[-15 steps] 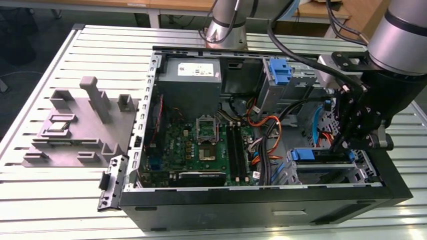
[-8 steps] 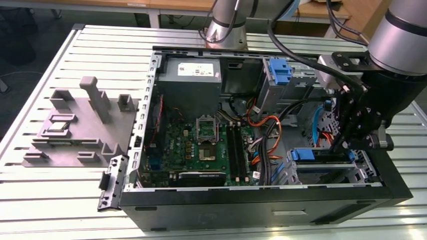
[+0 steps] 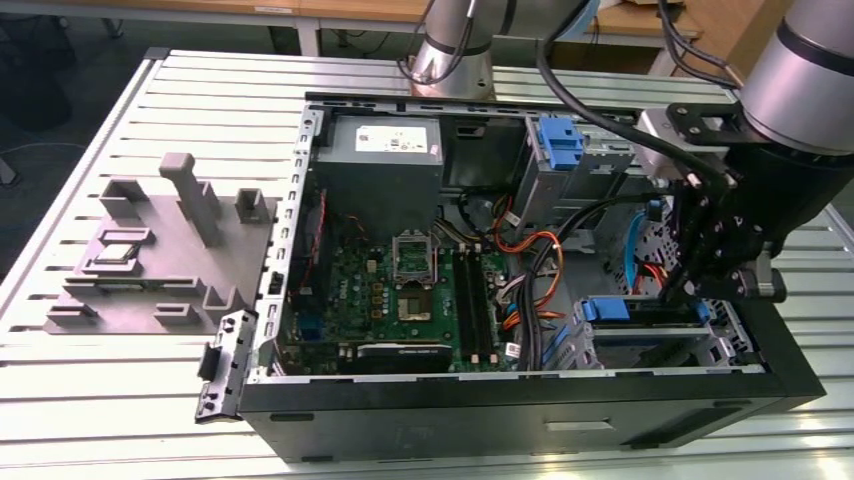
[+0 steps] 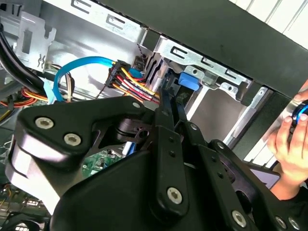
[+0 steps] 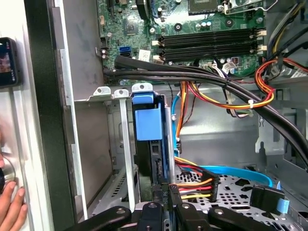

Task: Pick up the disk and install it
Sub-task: 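Insert the first disk wire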

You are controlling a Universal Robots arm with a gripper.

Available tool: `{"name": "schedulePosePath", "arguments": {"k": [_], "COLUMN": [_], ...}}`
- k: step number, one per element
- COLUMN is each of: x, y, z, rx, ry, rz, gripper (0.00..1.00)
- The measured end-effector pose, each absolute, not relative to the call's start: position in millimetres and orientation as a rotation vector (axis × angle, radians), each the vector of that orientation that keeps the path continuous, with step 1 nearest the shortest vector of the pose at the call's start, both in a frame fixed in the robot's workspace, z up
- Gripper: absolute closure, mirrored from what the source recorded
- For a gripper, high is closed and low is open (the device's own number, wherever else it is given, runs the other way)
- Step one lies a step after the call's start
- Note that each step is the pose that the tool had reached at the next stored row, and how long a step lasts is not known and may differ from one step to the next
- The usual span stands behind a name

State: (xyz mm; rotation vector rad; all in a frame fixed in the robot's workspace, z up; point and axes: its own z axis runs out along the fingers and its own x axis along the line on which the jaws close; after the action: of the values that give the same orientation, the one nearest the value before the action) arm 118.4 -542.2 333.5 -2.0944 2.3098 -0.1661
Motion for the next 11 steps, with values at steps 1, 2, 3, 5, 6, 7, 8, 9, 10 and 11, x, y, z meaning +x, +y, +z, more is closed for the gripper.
{"name": "schedulePosePath", "arguments": {"k": [1, 2, 3, 5, 6, 7, 8, 9, 10, 11], "x": [118.4, 118.3, 118.4, 118.4, 118.4, 118.4, 118.4, 118.4, 118.4, 118.4], "y": [-543.0, -543.7, -544.2, -544.9, -545.2, -545.7, -546.2, -546.6, -546.7, -546.7], "z": [333.5, 333.4, 333.4, 333.1, 333.0, 333.0, 332.9, 332.9, 332.8, 332.6], "rx": [-2.093, -2.091, -2.090, -2.089, -2.089, -2.089, -2.088, -2.088, -2.088, -2.087], "ry": [2.309, 2.308, 2.307, 2.306, 2.306, 2.305, 2.305, 2.305, 2.305, 2.304], "rz": [-0.162, -0.159, -0.156, -0.154, -0.153, -0.152, -0.151, -0.151, -0.150, -0.149], "gripper": [0.83, 0.83, 0.83, 0.83, 0.83, 0.83, 0.83, 0.83, 0.83, 0.83]}}
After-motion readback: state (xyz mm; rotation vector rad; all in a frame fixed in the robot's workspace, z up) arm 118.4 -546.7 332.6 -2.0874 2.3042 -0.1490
